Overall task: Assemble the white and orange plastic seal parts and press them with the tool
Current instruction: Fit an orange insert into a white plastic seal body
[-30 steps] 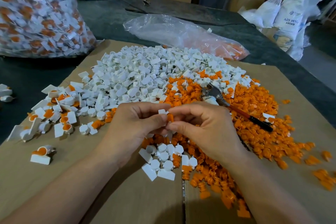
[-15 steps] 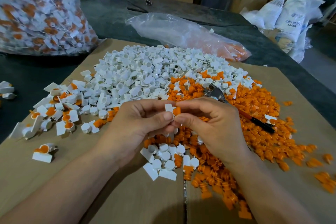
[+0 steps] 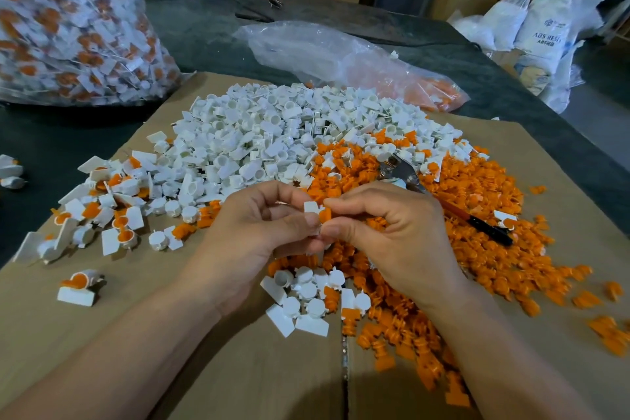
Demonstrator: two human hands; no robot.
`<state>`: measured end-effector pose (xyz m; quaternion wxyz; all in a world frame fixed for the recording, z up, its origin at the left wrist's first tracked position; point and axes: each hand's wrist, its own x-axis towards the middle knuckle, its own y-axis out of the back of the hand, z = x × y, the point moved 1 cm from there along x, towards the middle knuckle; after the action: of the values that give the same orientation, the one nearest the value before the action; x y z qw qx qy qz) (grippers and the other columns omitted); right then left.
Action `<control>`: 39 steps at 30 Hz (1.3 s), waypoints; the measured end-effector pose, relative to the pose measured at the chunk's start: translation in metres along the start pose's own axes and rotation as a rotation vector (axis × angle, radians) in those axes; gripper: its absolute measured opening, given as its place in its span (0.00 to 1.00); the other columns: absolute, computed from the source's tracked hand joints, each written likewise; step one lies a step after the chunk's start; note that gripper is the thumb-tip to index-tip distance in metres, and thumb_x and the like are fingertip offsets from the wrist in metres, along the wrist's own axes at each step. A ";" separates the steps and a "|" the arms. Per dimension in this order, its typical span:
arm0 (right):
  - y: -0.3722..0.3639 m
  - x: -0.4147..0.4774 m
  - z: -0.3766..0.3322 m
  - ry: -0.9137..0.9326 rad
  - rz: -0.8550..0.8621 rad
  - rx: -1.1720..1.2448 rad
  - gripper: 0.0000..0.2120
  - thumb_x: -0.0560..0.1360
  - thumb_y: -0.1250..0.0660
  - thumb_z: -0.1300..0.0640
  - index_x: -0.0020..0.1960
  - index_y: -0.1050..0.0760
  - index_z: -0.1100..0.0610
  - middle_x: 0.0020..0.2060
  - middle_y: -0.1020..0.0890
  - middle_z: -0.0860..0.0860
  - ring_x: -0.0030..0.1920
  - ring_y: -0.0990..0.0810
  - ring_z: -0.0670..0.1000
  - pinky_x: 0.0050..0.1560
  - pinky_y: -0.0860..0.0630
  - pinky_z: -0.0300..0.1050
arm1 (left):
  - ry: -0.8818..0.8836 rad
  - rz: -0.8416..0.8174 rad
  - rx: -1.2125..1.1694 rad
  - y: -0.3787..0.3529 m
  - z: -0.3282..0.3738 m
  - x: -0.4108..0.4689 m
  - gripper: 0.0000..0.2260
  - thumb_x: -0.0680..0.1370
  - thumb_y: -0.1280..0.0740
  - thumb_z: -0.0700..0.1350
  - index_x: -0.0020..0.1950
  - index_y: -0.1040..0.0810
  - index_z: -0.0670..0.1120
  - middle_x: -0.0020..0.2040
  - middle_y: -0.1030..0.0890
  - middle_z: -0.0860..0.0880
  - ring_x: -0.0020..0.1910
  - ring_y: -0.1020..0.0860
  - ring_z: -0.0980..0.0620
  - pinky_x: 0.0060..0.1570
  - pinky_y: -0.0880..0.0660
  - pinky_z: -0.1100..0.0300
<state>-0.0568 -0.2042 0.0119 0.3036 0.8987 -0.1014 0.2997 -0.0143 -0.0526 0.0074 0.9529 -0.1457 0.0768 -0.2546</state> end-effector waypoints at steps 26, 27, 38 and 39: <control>-0.008 -0.001 -0.003 0.071 -0.021 -0.065 0.11 0.65 0.28 0.59 0.47 0.19 0.60 0.40 0.21 0.46 0.43 0.22 0.42 0.44 0.26 0.29 | 0.091 0.080 0.045 0.003 0.006 0.001 0.03 0.56 0.29 0.36 0.28 0.19 0.40 0.28 0.22 0.41 0.25 0.21 0.50 0.25 0.25 0.67; -0.008 -0.001 -0.003 0.073 -0.027 -0.069 0.11 0.65 0.28 0.59 0.47 0.19 0.60 0.40 0.21 0.46 0.43 0.22 0.42 0.44 0.26 0.28 | 0.096 0.080 0.039 0.003 0.006 0.001 0.02 0.57 0.29 0.34 0.28 0.20 0.40 0.27 0.22 0.41 0.24 0.21 0.50 0.24 0.26 0.67; -0.008 0.000 -0.003 -0.006 -0.043 -0.020 0.15 0.66 0.28 0.58 0.52 0.21 0.57 0.42 0.21 0.44 0.45 0.22 0.43 0.46 0.26 0.31 | 0.181 0.120 0.001 0.004 0.006 0.004 0.02 0.56 0.30 0.36 0.27 0.20 0.40 0.25 0.22 0.41 0.22 0.22 0.50 0.20 0.27 0.67; -0.008 0.000 -0.002 -0.022 -0.046 -0.008 0.15 0.66 0.28 0.58 0.52 0.21 0.57 0.42 0.21 0.44 0.45 0.22 0.42 0.46 0.26 0.31 | 0.186 0.124 -0.006 0.005 0.006 0.004 0.02 0.55 0.30 0.36 0.27 0.20 0.39 0.25 0.22 0.42 0.21 0.22 0.50 0.20 0.27 0.67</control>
<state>-0.0553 -0.1962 0.0093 0.3129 0.9029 -0.0854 0.2822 -0.0070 -0.0493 0.0113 0.9551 -0.1196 0.1744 -0.2074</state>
